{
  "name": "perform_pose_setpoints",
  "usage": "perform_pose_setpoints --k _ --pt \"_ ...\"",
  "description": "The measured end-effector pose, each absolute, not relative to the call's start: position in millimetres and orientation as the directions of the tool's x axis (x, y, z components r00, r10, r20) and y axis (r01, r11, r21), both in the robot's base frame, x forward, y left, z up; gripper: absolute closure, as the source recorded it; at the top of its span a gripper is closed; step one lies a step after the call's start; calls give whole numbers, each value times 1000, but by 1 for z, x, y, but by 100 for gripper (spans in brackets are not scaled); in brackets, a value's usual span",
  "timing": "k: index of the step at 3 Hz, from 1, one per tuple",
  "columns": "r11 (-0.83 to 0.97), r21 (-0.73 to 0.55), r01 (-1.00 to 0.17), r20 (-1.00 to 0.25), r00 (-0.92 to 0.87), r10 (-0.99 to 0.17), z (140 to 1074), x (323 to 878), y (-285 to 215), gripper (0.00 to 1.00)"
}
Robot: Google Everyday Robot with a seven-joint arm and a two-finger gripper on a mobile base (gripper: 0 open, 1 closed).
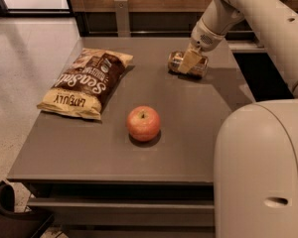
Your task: Knock orange can over
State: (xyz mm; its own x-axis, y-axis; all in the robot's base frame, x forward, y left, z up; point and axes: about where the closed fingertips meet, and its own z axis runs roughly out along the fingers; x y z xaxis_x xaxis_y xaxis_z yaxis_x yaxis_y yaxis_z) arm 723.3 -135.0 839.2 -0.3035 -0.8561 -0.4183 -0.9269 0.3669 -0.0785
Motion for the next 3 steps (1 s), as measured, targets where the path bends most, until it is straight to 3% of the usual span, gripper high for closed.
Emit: perform_pose_setpoints --k 1,2,3 --pt "354 -48 -934 -452 -295 -842 830 726 -127 85" --pt "353 -47 -934 -452 -295 -842 832 726 -126 54" --pt "352 -46 -935 -452 -295 -842 831 726 -125 31"
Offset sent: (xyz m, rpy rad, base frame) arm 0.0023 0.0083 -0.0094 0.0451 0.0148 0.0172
